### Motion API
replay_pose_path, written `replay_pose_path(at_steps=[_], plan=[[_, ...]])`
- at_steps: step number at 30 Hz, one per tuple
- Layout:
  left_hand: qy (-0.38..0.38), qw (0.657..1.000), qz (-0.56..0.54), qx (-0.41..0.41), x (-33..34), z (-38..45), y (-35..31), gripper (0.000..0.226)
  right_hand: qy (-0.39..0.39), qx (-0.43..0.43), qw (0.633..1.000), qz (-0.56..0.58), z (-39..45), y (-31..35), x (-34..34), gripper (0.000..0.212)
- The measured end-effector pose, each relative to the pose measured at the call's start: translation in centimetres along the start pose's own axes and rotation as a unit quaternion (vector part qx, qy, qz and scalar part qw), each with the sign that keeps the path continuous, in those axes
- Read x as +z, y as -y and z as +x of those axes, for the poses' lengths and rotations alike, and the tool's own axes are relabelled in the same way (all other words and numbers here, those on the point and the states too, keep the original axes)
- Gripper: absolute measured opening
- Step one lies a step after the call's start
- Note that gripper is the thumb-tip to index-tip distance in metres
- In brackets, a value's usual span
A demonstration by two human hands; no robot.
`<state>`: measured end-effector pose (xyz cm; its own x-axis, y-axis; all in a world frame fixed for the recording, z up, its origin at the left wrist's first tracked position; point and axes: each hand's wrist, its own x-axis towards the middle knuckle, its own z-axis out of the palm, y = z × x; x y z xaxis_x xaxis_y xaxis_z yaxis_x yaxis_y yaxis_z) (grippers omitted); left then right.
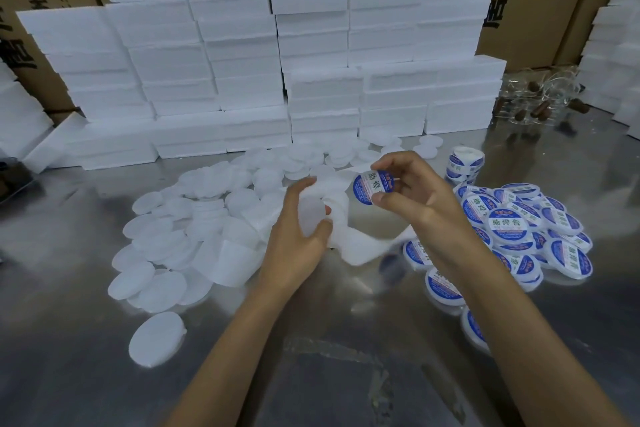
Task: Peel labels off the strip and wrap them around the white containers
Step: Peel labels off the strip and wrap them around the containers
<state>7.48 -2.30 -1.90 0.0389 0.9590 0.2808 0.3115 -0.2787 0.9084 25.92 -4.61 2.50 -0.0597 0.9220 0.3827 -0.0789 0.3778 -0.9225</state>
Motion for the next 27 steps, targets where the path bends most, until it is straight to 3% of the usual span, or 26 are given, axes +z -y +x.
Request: replay_pose_path(at_steps=[2,4,6,9,16,27], plan=[[-0.033,0.994,-0.1,-0.033,0.0,0.0,-1.1,0.044,-0.02,0.005,1.0,-0.007,0.0,-0.1,0.4,0.032],[-0.053,0.965,-0.245,-0.074,-0.1,0.2,-2.2,0.037,-0.051,0.011,0.999,-0.015,0.1,-0.2,1.0,0.03],[-0.033,0.918,-0.38,-0.109,-0.1,0.3,-3.1,0.045,-0.08,0.013,0.997,-0.002,0.0,-0.3,1.6,0.027],[0.031,0.872,-0.464,-0.152,0.2,-0.4,-3.6,0.063,-0.077,0.011,0.997,0.019,-0.2,-0.3,2.5,0.026],[0.121,0.852,-0.486,-0.152,1.3,-0.9,-3.8,0.075,-0.069,-0.024,0.994,-0.076,-0.6,-1.1,4.2,0.034],[0.115,0.86,-0.481,-0.128,1.9,-1.3,-4.4,0.067,-0.086,-0.033,0.984,-0.155,-0.7,-1.7,4.2,0.033]])
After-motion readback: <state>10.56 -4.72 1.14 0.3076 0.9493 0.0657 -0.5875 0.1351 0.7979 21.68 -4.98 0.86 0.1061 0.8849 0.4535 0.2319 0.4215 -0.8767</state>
